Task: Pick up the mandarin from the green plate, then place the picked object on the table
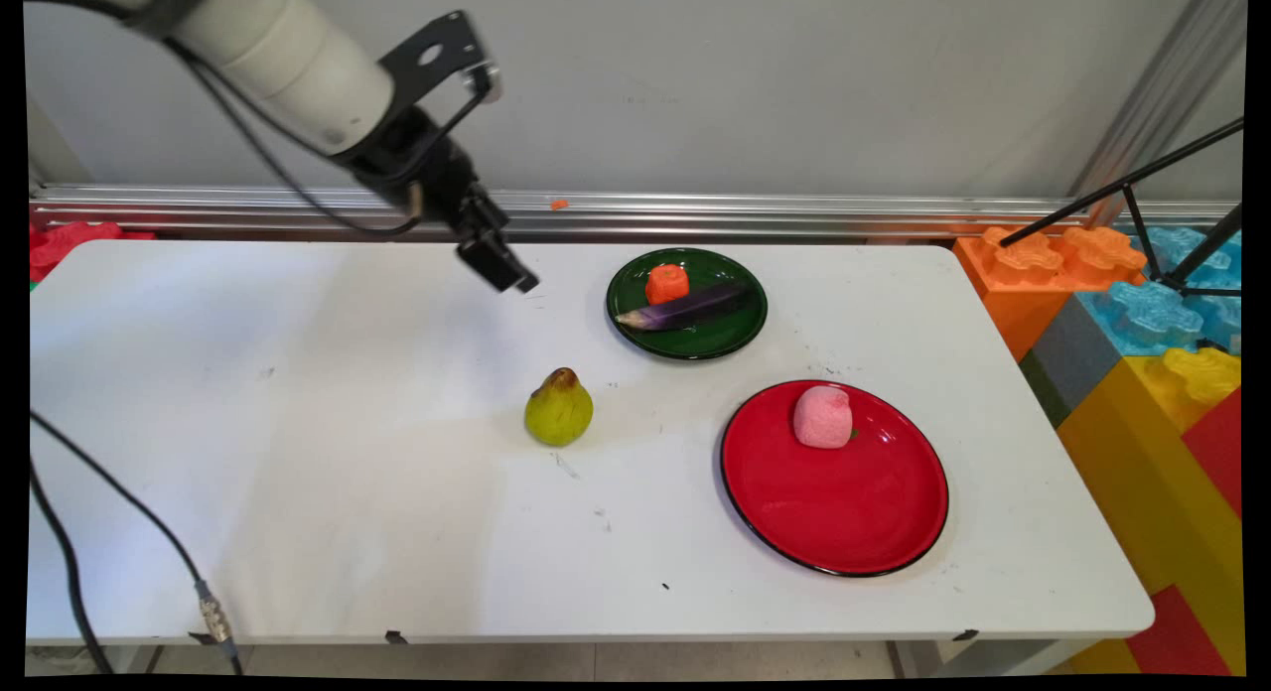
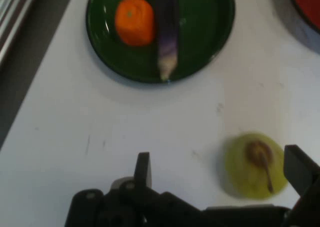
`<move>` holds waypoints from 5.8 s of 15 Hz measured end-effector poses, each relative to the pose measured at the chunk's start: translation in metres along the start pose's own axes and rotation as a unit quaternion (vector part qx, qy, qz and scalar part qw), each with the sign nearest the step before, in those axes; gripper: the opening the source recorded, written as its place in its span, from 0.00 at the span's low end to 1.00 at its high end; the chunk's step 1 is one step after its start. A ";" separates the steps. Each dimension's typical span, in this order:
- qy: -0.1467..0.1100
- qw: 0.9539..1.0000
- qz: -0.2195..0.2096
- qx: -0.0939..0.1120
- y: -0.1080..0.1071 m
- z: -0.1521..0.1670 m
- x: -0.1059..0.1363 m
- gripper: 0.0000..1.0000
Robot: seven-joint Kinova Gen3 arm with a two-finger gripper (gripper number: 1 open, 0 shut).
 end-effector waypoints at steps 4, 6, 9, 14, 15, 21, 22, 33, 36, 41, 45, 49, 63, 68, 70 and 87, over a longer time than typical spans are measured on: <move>0.005 1.000 -0.020 0.008 -0.024 0.025 0.026 1.00; 0.005 1.000 -0.025 0.013 -0.037 0.038 0.036 1.00; 0.002 1.000 -0.024 0.016 -0.057 0.060 0.046 1.00; 0.010 1.000 -0.013 0.007 -0.077 0.101 0.055 1.00; 0.013 1.000 -0.010 0.005 -0.080 0.110 0.056 1.00; 0.022 1.000 -0.007 -0.008 -0.085 0.158 0.055 1.00; 0.026 1.000 -0.007 -0.009 -0.085 0.168 0.056 1.00; 0.046 0.999 0.004 -0.017 -0.089 0.233 0.064 1.00; 0.053 0.998 0.008 -0.017 -0.091 0.245 0.067 1.00; 0.055 0.998 0.013 -0.018 -0.093 0.258 0.069 1.00; 0.056 0.998 0.016 -0.018 -0.096 0.264 0.069 1.00; 0.058 0.998 0.017 -0.017 -0.098 0.267 0.070 1.00; 0.056 0.998 0.023 -0.025 -0.094 0.264 0.071 0.00; 0.070 0.997 0.029 -0.020 -0.090 0.248 0.086 0.00; 0.078 0.996 0.031 -0.016 -0.087 0.237 0.096 0.00; 0.095 0.994 0.029 -0.036 -0.004 0.160 0.124 0.00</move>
